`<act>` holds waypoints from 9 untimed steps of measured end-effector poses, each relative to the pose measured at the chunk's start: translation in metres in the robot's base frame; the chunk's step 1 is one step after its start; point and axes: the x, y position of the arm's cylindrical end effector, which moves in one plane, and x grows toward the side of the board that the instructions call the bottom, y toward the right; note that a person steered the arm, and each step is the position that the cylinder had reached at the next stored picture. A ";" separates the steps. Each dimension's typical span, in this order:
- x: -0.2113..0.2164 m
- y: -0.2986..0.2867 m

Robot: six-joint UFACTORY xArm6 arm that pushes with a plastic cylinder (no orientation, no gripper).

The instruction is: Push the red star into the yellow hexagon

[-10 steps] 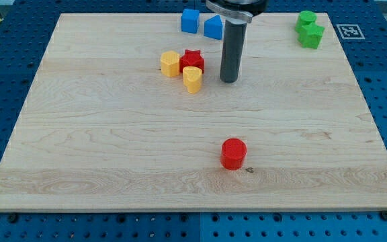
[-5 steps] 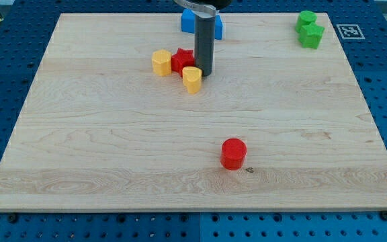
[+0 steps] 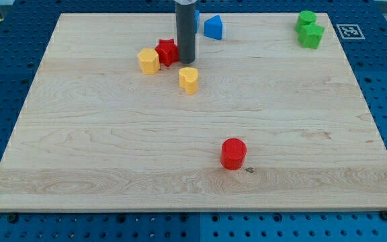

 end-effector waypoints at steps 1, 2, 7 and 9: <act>0.001 -0.002; 0.005 -0.002; 0.018 -0.002; 0.003 -0.016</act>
